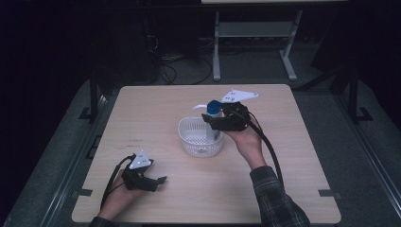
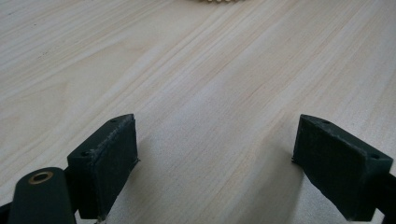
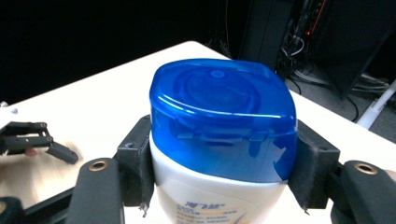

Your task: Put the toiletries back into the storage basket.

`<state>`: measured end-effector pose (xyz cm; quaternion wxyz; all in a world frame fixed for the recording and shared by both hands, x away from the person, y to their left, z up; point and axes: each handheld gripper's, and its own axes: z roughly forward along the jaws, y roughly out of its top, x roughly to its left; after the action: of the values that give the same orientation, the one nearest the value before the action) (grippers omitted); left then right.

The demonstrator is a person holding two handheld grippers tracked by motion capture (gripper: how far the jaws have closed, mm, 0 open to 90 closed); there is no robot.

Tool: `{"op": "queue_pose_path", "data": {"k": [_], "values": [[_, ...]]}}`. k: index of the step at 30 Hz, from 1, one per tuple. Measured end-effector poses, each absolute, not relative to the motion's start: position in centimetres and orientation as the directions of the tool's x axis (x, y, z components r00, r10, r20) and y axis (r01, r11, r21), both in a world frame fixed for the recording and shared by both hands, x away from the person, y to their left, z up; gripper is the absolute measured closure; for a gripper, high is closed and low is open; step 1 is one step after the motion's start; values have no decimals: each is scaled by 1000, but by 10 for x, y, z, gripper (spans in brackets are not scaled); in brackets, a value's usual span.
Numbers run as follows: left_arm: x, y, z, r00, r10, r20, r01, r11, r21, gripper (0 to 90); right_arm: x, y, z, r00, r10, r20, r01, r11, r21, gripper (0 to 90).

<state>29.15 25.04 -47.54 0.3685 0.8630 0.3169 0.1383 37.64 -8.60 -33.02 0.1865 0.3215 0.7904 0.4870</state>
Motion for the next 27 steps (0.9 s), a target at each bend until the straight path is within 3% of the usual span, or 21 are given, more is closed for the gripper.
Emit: {"op": "queue_pose_path", "data": {"k": [27], "values": [[291,250,-475,761,649,6,446,-528,723,127,378,-77,-372,-724,690,16,391,391,833,352]]}}
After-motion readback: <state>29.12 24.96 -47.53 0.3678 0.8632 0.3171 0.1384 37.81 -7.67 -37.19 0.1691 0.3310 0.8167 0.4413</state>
